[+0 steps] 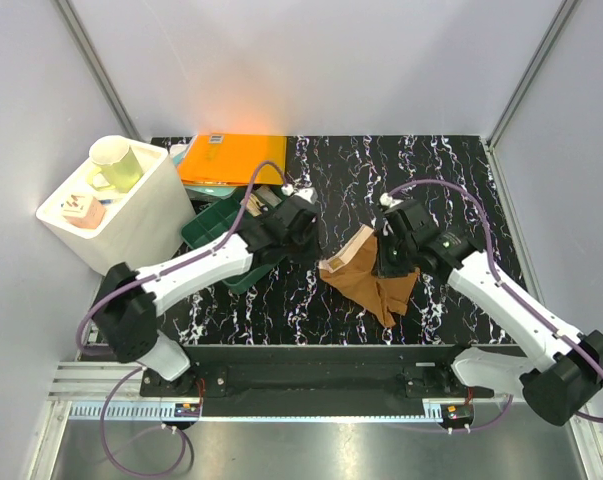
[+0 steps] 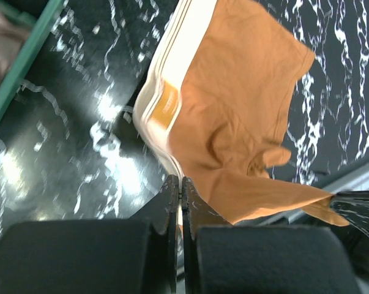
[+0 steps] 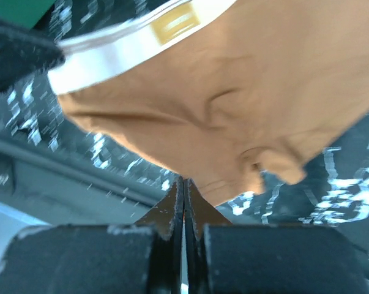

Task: Roll the underwear
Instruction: Fold the underwear at the center of the board.

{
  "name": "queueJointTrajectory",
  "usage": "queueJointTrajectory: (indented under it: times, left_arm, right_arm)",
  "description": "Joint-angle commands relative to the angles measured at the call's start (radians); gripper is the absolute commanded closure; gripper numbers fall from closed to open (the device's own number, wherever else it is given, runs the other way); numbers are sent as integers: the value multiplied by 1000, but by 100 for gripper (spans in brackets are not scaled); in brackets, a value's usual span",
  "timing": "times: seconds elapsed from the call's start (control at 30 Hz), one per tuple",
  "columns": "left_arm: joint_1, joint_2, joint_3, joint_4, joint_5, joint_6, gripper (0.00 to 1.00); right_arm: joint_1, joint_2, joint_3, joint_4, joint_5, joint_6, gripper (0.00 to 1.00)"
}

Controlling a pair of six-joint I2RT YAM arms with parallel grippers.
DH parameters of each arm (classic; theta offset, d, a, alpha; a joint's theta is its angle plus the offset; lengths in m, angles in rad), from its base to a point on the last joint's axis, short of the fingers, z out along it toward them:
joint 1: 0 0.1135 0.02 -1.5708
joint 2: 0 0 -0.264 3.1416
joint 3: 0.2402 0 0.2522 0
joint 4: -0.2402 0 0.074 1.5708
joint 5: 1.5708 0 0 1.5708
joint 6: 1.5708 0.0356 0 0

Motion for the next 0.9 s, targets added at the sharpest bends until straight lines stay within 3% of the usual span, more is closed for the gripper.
queueJointTrajectory:
  times: [0.0, 0.2, 0.33, 0.5, 0.87]
  left_arm:
    - [7, -140, -80, 5, 36, 24, 100]
    - [8, -310, -211, -61, 24, 15, 100]
    - [10, -419, -269, -93, 1, -1, 100]
    - [21, -351, -197, -92, 26, 21, 100]
    - [80, -137, -2, -78, 102, 76, 100]
  right_arm:
    - [105, -65, -27, 68, -151, 48, 100]
    - [330, 4, 5, 121, -88, 175, 100]
    - [357, 18, 36, 123, -1, 228, 100]
    - [322, 16, 111, 45, 149, 159, 100]
    - [106, 41, 136, -4, 119, -19, 100]
